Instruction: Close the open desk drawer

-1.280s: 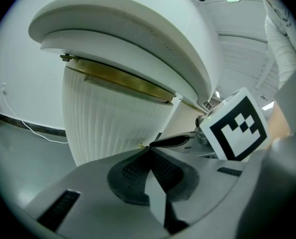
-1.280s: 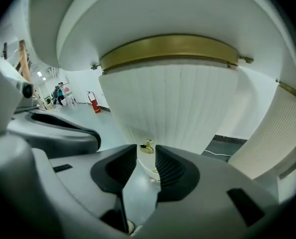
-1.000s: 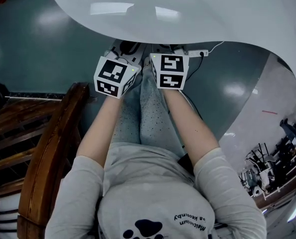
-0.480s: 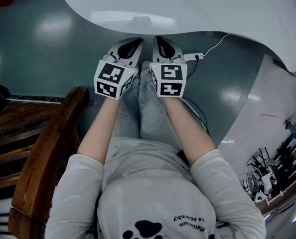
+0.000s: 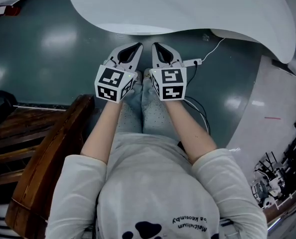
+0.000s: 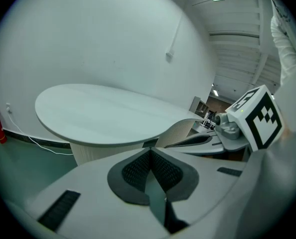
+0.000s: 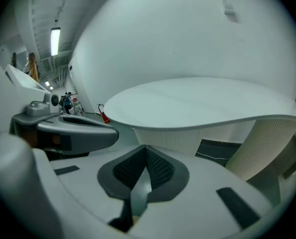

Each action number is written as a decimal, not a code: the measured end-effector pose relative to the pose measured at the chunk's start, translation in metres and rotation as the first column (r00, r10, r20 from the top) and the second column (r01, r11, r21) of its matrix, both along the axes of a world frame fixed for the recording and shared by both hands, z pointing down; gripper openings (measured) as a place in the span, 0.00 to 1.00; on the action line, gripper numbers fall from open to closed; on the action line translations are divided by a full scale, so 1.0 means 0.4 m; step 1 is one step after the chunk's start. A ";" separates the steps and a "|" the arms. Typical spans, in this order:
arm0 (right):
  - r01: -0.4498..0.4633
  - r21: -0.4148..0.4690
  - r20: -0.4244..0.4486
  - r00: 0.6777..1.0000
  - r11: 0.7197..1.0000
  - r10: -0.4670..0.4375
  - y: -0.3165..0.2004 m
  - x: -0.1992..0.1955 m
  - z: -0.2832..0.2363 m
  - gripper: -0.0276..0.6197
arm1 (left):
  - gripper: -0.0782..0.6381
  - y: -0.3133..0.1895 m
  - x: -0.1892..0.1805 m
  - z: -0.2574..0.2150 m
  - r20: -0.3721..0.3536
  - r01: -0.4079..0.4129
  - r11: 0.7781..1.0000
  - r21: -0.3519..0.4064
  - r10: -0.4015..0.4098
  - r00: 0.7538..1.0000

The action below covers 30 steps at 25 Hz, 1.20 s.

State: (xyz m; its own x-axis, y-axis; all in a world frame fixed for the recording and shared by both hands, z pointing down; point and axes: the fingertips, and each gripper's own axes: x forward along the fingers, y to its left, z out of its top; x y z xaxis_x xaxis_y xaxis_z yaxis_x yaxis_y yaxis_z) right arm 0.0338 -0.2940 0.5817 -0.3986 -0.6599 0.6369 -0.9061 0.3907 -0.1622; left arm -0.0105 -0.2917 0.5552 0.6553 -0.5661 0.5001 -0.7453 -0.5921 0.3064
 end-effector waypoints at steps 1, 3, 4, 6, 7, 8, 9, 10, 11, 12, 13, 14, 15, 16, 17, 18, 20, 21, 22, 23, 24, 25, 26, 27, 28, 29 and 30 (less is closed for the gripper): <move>0.006 0.007 0.001 1.000 1.000 -0.007 0.000 -0.001 -0.015 0.07 | 0.11 0.000 0.000 -0.014 -0.002 0.004 1.000 0.005 -0.004 1.000; 0.011 0.009 0.013 1.000 1.000 -0.011 0.007 -0.007 -0.046 0.07 | 0.11 0.006 -0.007 -0.043 -0.005 0.013 1.000 0.007 -0.013 1.000; 0.011 0.006 0.021 1.000 1.000 -0.011 0.013 -0.012 -0.061 0.07 | 0.12 0.011 -0.012 -0.059 -0.007 0.018 1.000 0.008 -0.018 1.000; 0.012 0.008 0.035 0.999 1.000 -0.012 0.026 -0.019 -0.094 0.07 | 0.11 0.023 -0.018 -0.096 -0.013 0.022 1.000 0.019 -0.022 1.000; 0.014 0.013 0.039 0.999 1.000 -0.014 0.031 -0.019 -0.112 0.07 | 0.11 0.030 -0.018 -0.114 -0.017 0.020 0.999 0.025 -0.020 1.000; 0.016 0.020 0.044 0.999 1.000 -0.017 0.035 -0.019 -0.132 0.07 | 0.11 0.035 -0.015 -0.131 -0.023 0.019 0.999 0.028 -0.018 1.000; 0.018 0.029 0.049 0.999 0.999 -0.019 0.037 -0.018 -0.151 0.07 | 0.11 0.039 -0.012 -0.147 -0.030 0.021 0.999 0.028 -0.020 0.999; 0.021 0.038 0.053 0.998 0.999 -0.023 0.037 -0.017 -0.170 0.07 | 0.11 0.041 -0.011 -0.162 -0.035 0.028 0.999 0.027 -0.027 0.999; 0.023 0.048 0.056 0.998 0.999 -0.026 0.036 -0.016 -0.188 0.07 | 0.11 0.040 -0.011 -0.176 -0.039 0.035 0.999 0.029 -0.034 0.999; 0.024 0.059 0.058 0.998 0.998 -0.028 0.034 -0.015 -0.206 0.07 | 0.11 0.039 -0.011 -0.191 -0.040 0.042 0.999 0.034 -0.041 0.998; 0.023 0.071 0.061 0.998 0.997 -0.028 0.034 -0.013 -0.224 0.07 | 0.11 0.039 -0.011 -0.204 -0.039 0.045 0.998 0.040 -0.044 0.998; 0.021 0.083 0.064 0.998 0.996 -0.026 0.035 -0.008 -0.243 0.07 | 0.11 0.040 -0.008 -0.219 -0.038 0.045 0.998 0.049 -0.043 0.998; 0.018 0.095 0.066 0.997 0.995 -0.024 0.038 -0.002 -0.263 0.07 | 0.11 0.043 -0.004 -0.235 -0.039 0.044 0.997 0.058 -0.042 0.998; 0.015 0.107 0.068 0.997 0.994 -0.022 0.042 0.006 -0.283 0.07 | 0.11 0.047 0.002 -0.254 -0.043 0.043 0.997 0.068 -0.041 0.998; 0.012 0.118 0.069 0.997 0.993 -0.020 0.047 0.013 -0.303 0.07 | 0.11 0.051 0.006 -0.275 -0.047 0.044 0.996 0.079 -0.040 0.998; 0.011 0.130 0.068 0.998 0.992 -0.020 0.052 0.020 -0.323 0.07 | 0.11 0.056 0.010 -0.295 -0.051 0.045 0.995 0.088 -0.041 0.998; 0.015 0.155 0.062 0.998 0.988 -0.025 0.060 0.029 -0.361 0.07 | 0.11 0.066 0.014 -0.331 -0.051 0.050 0.994 0.101 -0.045 0.998; 0.020 0.169 0.058 0.998 0.985 -0.030 0.065 0.032 -0.380 0.07 | 0.11 0.071 0.016 -0.347 -0.048 0.052 0.993 0.107 -0.047 0.998; 0.024 0.184 0.054 0.998 0.983 -0.035 0.070 0.035 -0.400 0.07 | 0.11 0.077 0.018 -0.366 -0.047 0.053 0.992 0.116 -0.048 0.998; 0.027 0.198 0.053 0.998 0.980 -0.038 0.075 0.038 -0.421 0.07 | 0.11 0.083 0.021 -0.386 -0.049 0.054 0.990 0.129 -0.048 0.998; 0.028 0.212 0.054 0.998 0.977 -0.040 0.080 0.041 -0.442 0.07 | 0.11 0.090 0.023 -0.406 -0.051 0.054 0.988 0.143 -0.047 0.998; 0.027 0.226 0.057 0.998 0.974 -0.041 0.084 0.044 -0.463 0.07 | 0.11 0.096 0.026 -0.425 -0.053 0.053 0.986 0.156 -0.045 0.998; 0.026 0.240 0.062 0.997 0.970 -0.042 0.089 0.047 -0.483 0.07 | 0.11 0.102 0.029 -0.442 -0.053 0.053 0.984 0.168 -0.044 0.998; 0.027 0.254 0.065 0.997 0.967 -0.045 0.093 0.049 -0.503 0.07 | 0.11 0.108 0.031 -0.459 -0.053 0.054 0.982 0.181 -0.045 0.998; 0.029 0.267 0.066 0.997 0.963 -0.048 0.098 0.051 -0.523 0.07 | 0.11 0.113 0.032 -0.476 -0.053 0.058 0.979 0.195 -0.049 0.997; 0.032 0.280 0.065 0.997 0.959 -0.053 0.104 0.052 -0.542 0.07 | 0.11 0.119 0.033 -0.494 -0.055 0.064 0.976 0.209 -0.054 0.997; 0.036 0.293 0.063 0.996 0.956 -0.057 0.111 0.053 -0.560 0.07 | 0.11 0.126 0.033 -0.512 -0.057 0.069 0.973 0.222 -0.058 0.997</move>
State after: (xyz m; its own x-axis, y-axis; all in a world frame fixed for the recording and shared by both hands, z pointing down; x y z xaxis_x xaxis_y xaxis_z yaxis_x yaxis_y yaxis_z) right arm 0.0551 -0.2497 0.3577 -0.4700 -0.7922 0.3892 -0.8763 0.4718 -0.0976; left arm 0.0025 -0.2414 0.3506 0.6357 -0.7007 0.3237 -0.7704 -0.6020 0.2100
